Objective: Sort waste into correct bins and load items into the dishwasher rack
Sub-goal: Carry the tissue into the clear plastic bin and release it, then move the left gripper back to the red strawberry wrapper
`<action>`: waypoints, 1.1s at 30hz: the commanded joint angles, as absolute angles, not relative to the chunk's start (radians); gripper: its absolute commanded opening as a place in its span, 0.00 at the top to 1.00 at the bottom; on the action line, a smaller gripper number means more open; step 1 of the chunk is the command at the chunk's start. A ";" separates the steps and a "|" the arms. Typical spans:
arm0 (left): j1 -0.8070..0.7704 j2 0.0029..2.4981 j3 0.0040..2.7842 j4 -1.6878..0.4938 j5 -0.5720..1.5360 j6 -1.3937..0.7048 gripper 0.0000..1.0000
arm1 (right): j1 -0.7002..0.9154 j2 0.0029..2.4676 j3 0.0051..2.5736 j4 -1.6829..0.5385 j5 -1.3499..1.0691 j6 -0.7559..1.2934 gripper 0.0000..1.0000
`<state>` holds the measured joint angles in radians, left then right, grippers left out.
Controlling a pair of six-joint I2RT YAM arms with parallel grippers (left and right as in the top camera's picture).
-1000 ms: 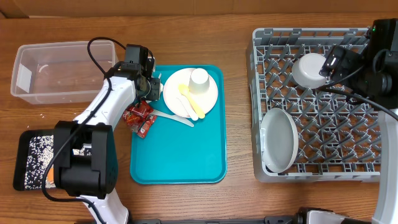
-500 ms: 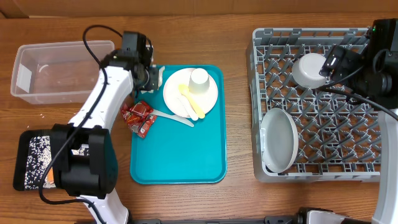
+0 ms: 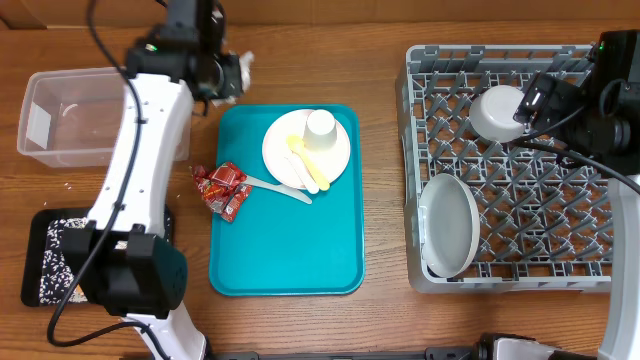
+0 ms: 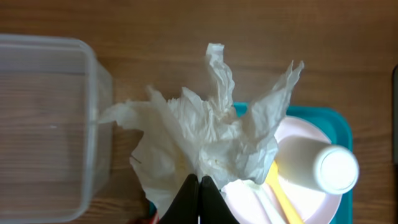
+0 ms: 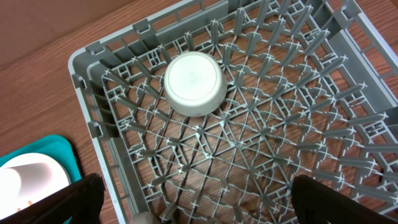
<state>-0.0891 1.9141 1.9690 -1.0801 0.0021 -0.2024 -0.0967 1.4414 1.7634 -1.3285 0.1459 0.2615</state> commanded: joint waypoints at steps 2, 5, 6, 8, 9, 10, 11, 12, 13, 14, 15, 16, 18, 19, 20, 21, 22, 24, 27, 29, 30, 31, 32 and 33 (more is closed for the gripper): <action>0.004 1.915 2.131 -1.184 -0.068 -0.236 0.96 | -0.096 1.444 1.781 -1.325 0.156 0.266 0.00; 0.086 1.915 2.173 -1.263 -0.086 -0.252 0.96 | -0.096 1.444 1.781 -1.325 0.156 0.266 0.00; 0.117 1.915 2.175 -1.278 -0.085 -0.262 0.96 | -0.096 1.444 1.781 -1.325 0.156 0.266 0.00; 0.189 1.917 2.173 -1.304 -0.080 -0.292 0.96 | -0.096 1.444 1.781 -1.325 0.156 0.266 0.00; 0.221 1.918 2.172 -1.313 -0.071 -0.301 0.96 | -0.096 1.444 1.781 -1.325 0.156 0.266 0.00; 0.252 1.919 2.168 -1.317 -0.056 -0.300 0.96 | -0.096 1.444 1.781 -1.325 0.156 0.266 0.00; 0.285 1.919 2.166 -1.321 -0.040 -0.300 0.96 | -0.096 1.444 1.781 -1.325 0.156 0.266 0.00; 0.311 1.919 2.165 -1.322 -0.028 -0.300 0.96 | -0.096 1.444 1.781 -1.325 0.156 0.266 0.00; 0.335 1.920 2.163 -1.322 -0.025 -0.300 0.96 | -0.096 1.444 1.781 -1.325 0.156 0.266 0.00; 0.356 1.920 2.162 -1.320 -0.025 -0.299 0.96 | -0.096 1.444 1.781 -1.325 0.156 0.266 0.00; 0.374 1.922 2.162 -1.318 -0.027 -0.293 0.96 | -0.096 1.444 1.781 -1.325 0.156 0.266 0.00; 0.390 1.925 2.162 -1.312 -0.026 -0.282 0.96 | -0.096 1.444 1.781 -1.325 0.156 0.266 0.00; 0.420 1.932 2.162 -1.298 -0.027 -0.254 0.96 | -0.096 1.444 1.781 -1.325 0.156 0.266 0.00; 0.431 1.938 2.162 -1.288 -0.027 -0.241 0.96 | -0.096 1.444 1.781 -1.325 0.156 0.266 0.00; 0.442 1.945 2.162 -1.277 -0.027 -0.233 0.96 | -0.096 1.444 1.781 -1.325 0.156 0.266 0.00; 0.450 1.955 2.162 -1.263 -0.027 -0.231 0.96 | -0.096 1.444 1.781 -1.325 0.156 0.266 0.00; 0.460 1.966 2.162 -1.245 -0.026 -0.231 0.96 | -0.096 1.444 1.781 -1.325 0.156 0.266 0.00; 0.472 1.991 2.162 -1.221 -0.027 -0.228 0.96 | -0.096 1.444 1.781 -1.325 0.156 0.266 0.00; 0.479 2.029 2.162 -1.215 -0.026 -0.224 0.90 | -0.096 1.444 1.781 -1.325 0.156 0.266 0.00; 0.479 2.047 2.162 -1.223 -0.026 -0.224 0.59 | -0.096 1.444 1.781 -1.325 0.156 0.266 0.00; 0.478 2.053 2.162 -1.222 -0.026 -0.224 0.48 | -0.096 1.444 1.781 -1.325 0.156 0.266 0.00; 0.478 2.056 2.162 -1.217 -0.026 -0.224 0.36 | -0.096 1.444 1.781 -1.325 0.156 0.266 0.00; 0.478 2.056 2.162 -1.211 -0.026 -0.224 0.30 | -0.096 1.444 1.781 -1.325 0.156 0.266 0.00; 0.478 2.054 2.162 -1.205 -0.026 -0.224 0.31 | -0.096 1.444 1.781 -1.325 0.156 0.266 0.00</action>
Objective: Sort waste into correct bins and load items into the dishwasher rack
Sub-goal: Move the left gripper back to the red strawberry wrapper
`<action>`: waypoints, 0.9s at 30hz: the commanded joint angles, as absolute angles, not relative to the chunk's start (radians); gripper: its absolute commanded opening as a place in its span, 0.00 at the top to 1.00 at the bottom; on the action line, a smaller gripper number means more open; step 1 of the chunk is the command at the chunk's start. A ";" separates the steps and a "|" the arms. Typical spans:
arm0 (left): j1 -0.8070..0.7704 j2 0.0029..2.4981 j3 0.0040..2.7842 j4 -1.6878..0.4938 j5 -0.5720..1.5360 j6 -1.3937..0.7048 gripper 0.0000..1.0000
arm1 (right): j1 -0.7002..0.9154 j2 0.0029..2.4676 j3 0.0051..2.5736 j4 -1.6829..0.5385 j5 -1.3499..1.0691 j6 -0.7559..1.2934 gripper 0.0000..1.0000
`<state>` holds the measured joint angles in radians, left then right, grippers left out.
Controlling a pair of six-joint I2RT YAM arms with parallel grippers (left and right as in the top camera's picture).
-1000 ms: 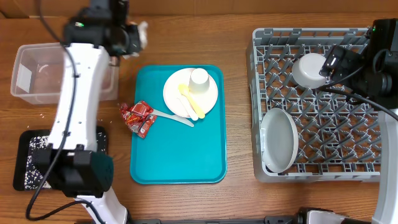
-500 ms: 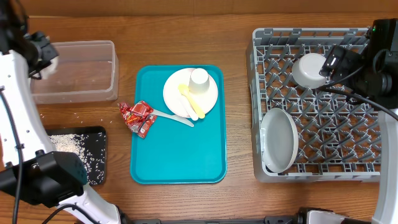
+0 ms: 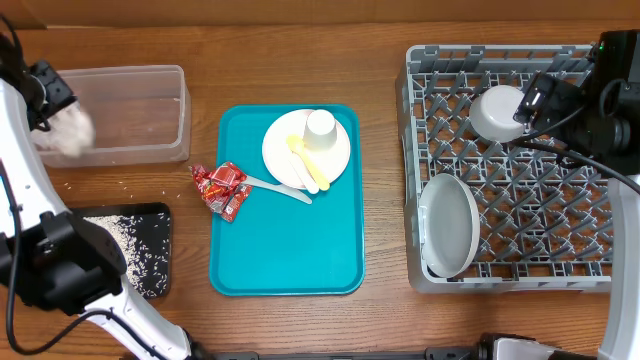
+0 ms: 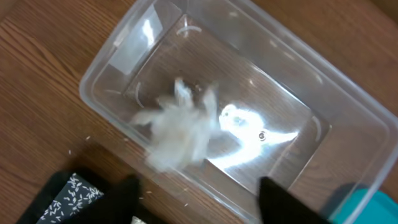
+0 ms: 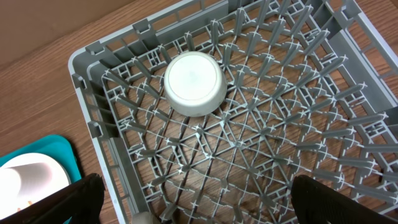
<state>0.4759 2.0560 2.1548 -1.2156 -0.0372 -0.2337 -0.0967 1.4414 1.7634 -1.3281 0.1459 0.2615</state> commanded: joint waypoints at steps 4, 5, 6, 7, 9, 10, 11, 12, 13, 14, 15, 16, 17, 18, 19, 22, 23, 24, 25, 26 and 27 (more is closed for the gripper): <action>0.478 2.042 2.180 -1.209 -0.014 -0.224 0.39 | -0.096 1.444 1.781 -1.325 0.156 0.266 0.00; 0.478 2.040 2.191 -1.219 0.007 -0.224 0.40 | -0.096 1.444 1.781 -1.325 0.156 0.266 0.00; 0.477 2.037 2.206 -1.232 0.037 -0.224 0.41 | -0.096 1.444 1.781 -1.325 0.156 0.266 0.00; 0.477 2.032 2.225 -1.248 0.084 -0.224 0.41 | -0.096 1.444 1.781 -1.325 0.156 0.266 0.00; 0.477 2.022 2.268 -1.283 0.207 -0.224 0.41 | -0.096 1.444 1.781 -1.325 0.156 0.266 0.00; 0.477 2.018 2.289 -1.301 0.267 -0.223 0.41 | -0.096 1.444 1.781 -1.325 0.156 0.266 0.00; 0.477 2.012 2.308 -1.316 0.332 -0.223 0.41 | -0.096 1.444 1.781 -1.325 0.156 0.266 0.00; 0.476 2.005 2.326 -1.332 0.416 -0.218 0.41 | -0.096 1.444 1.781 -1.325 0.156 0.266 0.00; 0.474 1.997 2.336 -1.341 0.491 -0.204 0.40 | -0.096 1.444 1.781 -1.325 0.156 0.266 0.00; 0.469 1.988 2.341 -1.349 0.557 -0.187 0.41 | -0.096 1.444 1.781 -1.325 0.156 0.266 0.00; 0.461 1.977 2.341 -1.359 0.603 -0.171 0.41 | -0.096 1.444 1.781 -1.325 0.156 0.266 0.00; 0.450 1.969 2.341 -1.374 0.632 -0.155 0.41 | -0.096 1.444 1.781 -1.325 0.156 0.266 0.00; 0.435 1.961 2.341 -1.397 0.642 -0.142 0.41 | -0.096 1.444 1.781 -1.325 0.156 0.266 0.00; 0.416 1.955 2.341 -1.425 0.643 -0.121 0.40 | -0.096 1.444 1.781 -1.325 0.156 0.266 0.00; 0.390 1.954 2.341 -1.459 0.642 -0.090 0.41 | -0.096 1.444 1.781 -1.325 0.156 0.266 0.00; 0.300 1.960 2.336 -1.544 0.575 -0.050 0.40 | -0.096 1.444 1.781 -1.325 0.156 0.266 0.00; 0.267 1.964 2.330 -1.566 0.535 -0.051 0.40 | -0.096 1.444 1.781 -1.325 0.156 0.266 0.00; 0.226 1.969 2.323 -1.587 0.490 -0.051 0.41 | -0.096 1.444 1.781 -1.325 0.156 0.266 0.00; 0.190 1.973 2.315 -1.603 0.455 -0.051 0.41 | -0.096 1.444 1.781 -1.325 0.156 0.266 0.00; 0.154 1.975 2.305 -1.616 0.420 -0.051 0.41 | -0.096 1.444 1.781 -1.325 0.156 0.266 0.00; 0.117 1.979 2.289 -1.623 0.384 -0.052 0.40 | -0.096 1.444 1.781 -1.325 0.156 0.266 0.00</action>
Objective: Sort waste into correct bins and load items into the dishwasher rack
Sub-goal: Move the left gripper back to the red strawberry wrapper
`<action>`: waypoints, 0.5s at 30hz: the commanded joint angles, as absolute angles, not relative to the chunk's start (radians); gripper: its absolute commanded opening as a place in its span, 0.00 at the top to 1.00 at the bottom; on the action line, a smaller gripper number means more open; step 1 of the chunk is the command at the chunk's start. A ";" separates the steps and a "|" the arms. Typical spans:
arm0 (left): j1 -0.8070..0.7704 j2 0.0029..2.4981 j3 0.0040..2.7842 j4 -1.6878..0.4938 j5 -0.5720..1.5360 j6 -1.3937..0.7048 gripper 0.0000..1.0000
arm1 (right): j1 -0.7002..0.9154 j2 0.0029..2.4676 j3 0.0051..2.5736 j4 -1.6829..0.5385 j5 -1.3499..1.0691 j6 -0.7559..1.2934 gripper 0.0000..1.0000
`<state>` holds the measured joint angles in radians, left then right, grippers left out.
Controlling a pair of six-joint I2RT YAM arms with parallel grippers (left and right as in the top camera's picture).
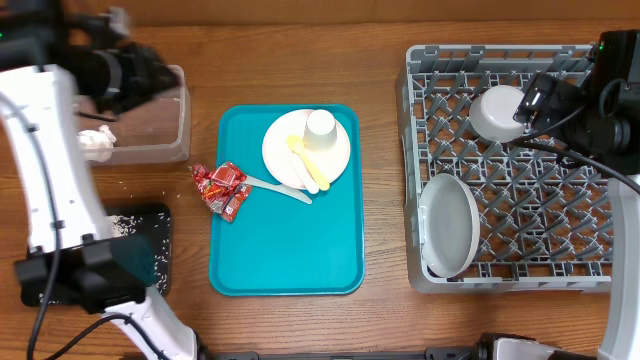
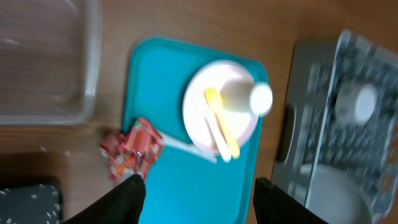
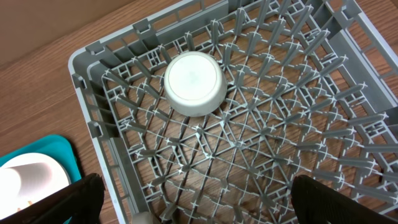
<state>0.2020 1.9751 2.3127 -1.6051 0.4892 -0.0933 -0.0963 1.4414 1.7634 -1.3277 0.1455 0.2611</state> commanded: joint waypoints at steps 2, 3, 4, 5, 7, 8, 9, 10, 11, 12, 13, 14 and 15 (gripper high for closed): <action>0.038 1.980 2.240 -1.626 0.300 -0.052 0.35 | -0.096 1.444 1.781 -1.325 0.156 0.266 0.00; 0.006 1.980 2.214 -1.626 0.259 -0.055 0.34 | -0.096 1.444 1.781 -1.325 0.156 0.266 0.00; -0.025 1.980 2.183 -1.625 0.211 -0.068 0.34 | -0.096 1.444 1.781 -1.325 0.156 0.266 0.00; -0.053 1.981 2.154 -1.625 0.160 -0.088 0.34 | -0.096 1.444 1.781 -1.325 0.156 0.266 0.00; -0.097 1.981 2.094 -1.627 0.070 -0.123 0.35 | -0.096 1.444 1.781 -1.325 0.156 0.266 0.00; -0.113 1.981 2.067 -1.631 0.036 -0.136 0.35 | -0.096 1.444 1.781 -1.325 0.156 0.266 0.00; -0.128 1.981 2.037 -1.635 0.003 -0.152 0.35 | -0.096 1.444 1.781 -1.325 0.156 0.266 0.00; -0.138 1.981 2.015 -1.641 -0.018 -0.167 0.35 | -0.096 1.444 1.781 -1.325 0.156 0.266 0.00; -0.145 1.981 1.996 -1.647 -0.027 -0.176 0.34 | -0.096 1.444 1.781 -1.325 0.156 0.266 0.00; -0.147 1.981 1.977 -1.654 -0.026 -0.181 0.32 | -0.096 1.444 1.781 -1.325 0.156 0.266 0.00; -0.149 1.981 1.960 -1.666 -0.026 -0.197 0.30 | -0.096 1.444 1.781 -1.325 0.156 0.266 0.00; -0.150 1.981 1.947 -1.679 -0.026 -0.216 0.29 | -0.096 1.444 1.781 -1.325 0.156 0.266 0.00; -0.151 1.981 1.932 -1.689 -0.025 -0.234 0.28 | -0.096 1.444 1.781 -1.325 0.156 0.266 0.00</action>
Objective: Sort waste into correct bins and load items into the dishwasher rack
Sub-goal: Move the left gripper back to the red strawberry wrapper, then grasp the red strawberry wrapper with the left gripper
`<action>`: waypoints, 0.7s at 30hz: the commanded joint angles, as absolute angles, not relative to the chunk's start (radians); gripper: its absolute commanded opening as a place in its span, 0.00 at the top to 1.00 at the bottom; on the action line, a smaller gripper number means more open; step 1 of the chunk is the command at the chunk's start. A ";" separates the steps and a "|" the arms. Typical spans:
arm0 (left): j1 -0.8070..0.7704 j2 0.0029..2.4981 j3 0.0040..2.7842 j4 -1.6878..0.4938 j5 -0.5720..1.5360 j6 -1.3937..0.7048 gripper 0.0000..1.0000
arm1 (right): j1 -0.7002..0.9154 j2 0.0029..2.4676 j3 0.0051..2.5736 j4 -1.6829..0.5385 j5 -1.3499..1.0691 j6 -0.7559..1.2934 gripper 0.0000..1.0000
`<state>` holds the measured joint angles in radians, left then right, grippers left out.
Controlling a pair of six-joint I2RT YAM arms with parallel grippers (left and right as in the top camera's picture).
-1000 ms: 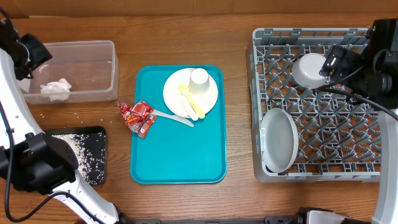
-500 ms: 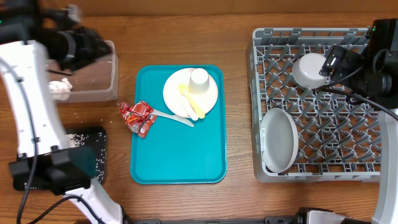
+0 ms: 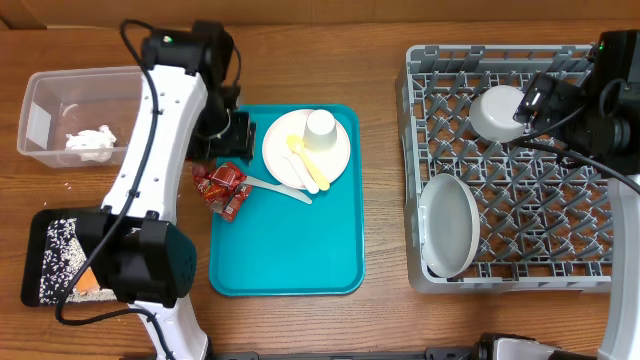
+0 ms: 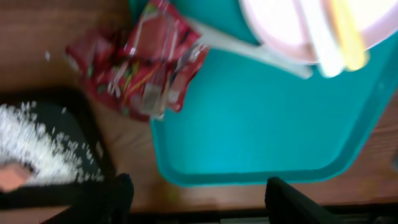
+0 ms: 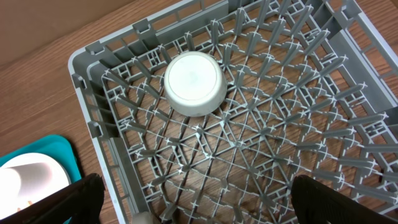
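Observation:
My left gripper (image 4: pixel 198 205) hangs open and empty over the teal tray's (image 3: pixel 290 245) left edge. Just ahead of it, red wrappers (image 4: pixel 140 68) lie half on the tray, half on the table. On the tray a white plate (image 3: pixel 283 165) carries an upturned cup (image 3: pixel 321 127) and a yellow spoon (image 3: pixel 300 152); a white fork (image 3: pixel 277 187) lies by its rim. A crumpled napkin (image 3: pixel 88 143) lies in the clear bin (image 3: pixel 35 85). My right gripper (image 5: pixel 196 199) stays open above the grey dish rack (image 5: pixel 93 130), which holds an upturned bowl (image 5: pixel 194 83) and a dish (image 3: pixel 450 225) on edge.
A black bin (image 3: pixel 40 225) with rice grains and an orange scrap sits at the front left, beside the tray. Loose grains dot the wood near it. The left arm (image 3: pixel 160 120) reaches across between the clear bin and the tray.
My left gripper has gone from beside the clear bin to low over the red wrappers at the tray's left edge, still open. The right arm has not moved.
My left gripper was shut on the napkin above the tray's far left corner. Then it was open over the clear bin with the napkin below it. Then the napkin lay in the bin and the gripper stood off. Now it is over the wrappers.

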<state>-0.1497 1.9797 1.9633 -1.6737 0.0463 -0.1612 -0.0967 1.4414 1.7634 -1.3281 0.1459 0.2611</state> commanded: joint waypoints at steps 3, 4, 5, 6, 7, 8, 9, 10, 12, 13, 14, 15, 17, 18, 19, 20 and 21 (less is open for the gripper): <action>-0.151 1.981 1.876 -1.690 -0.018 -0.249 0.28 | -0.096 1.444 1.781 -1.325 0.156 0.266 0.00; -0.151 1.982 1.855 -1.687 -0.019 -0.252 0.29 | -0.096 1.444 1.781 -1.325 0.156 0.266 0.00; -0.151 1.982 1.826 -1.677 -0.019 -0.256 0.30 | -0.096 1.444 1.781 -1.325 0.156 0.266 0.00; -0.151 1.982 1.794 -1.664 -0.020 -0.260 0.30 | -0.096 1.444 1.781 -1.325 0.156 0.266 0.00; -0.151 1.982 1.772 -1.648 -0.019 -0.260 0.31 | -0.096 1.444 1.781 -1.325 0.156 0.266 0.00; -0.151 1.982 1.747 -1.625 -0.020 -0.260 0.31 | -0.096 1.444 1.781 -1.325 0.156 0.266 0.00; -0.151 1.982 1.723 -1.599 -0.019 -0.261 0.31 | -0.096 1.444 1.781 -1.325 0.156 0.266 0.00; -0.151 1.982 1.700 -1.575 -0.019 -0.268 0.32 | -0.096 1.444 1.781 -1.325 0.156 0.266 0.00; -0.150 1.982 1.649 -1.522 -0.018 -0.284 0.31 | -0.096 1.444 1.781 -1.325 0.156 0.266 0.00; -0.150 1.982 1.630 -1.504 -0.019 -0.289 0.31 | -0.096 1.444 1.781 -1.325 0.156 0.266 0.00; -0.150 1.982 1.612 -1.483 -0.019 -0.289 0.30 | -0.096 1.444 1.781 -1.325 0.156 0.266 0.00; -0.150 1.982 1.594 -1.462 -0.019 -0.289 0.30 | -0.096 1.444 1.781 -1.325 0.156 0.266 0.00; -0.149 1.982 1.570 -1.430 -0.022 -0.289 0.30 | -0.096 1.444 1.781 -1.325 0.156 0.266 0.00; -0.148 1.983 1.559 -1.415 -0.031 -0.289 0.30 | -0.096 1.444 1.781 -1.325 0.156 0.266 0.00; -0.146 1.983 1.549 -1.401 -0.041 -0.289 0.30 | -0.096 1.444 1.781 -1.325 0.156 0.266 0.00; -0.144 1.983 1.541 -1.390 -0.052 -0.290 0.31 | -0.096 1.444 1.781 -1.325 0.156 0.266 0.00; -0.144 1.983 1.533 -1.380 -0.058 -0.292 0.31 | -0.096 1.444 1.781 -1.325 0.156 0.266 0.00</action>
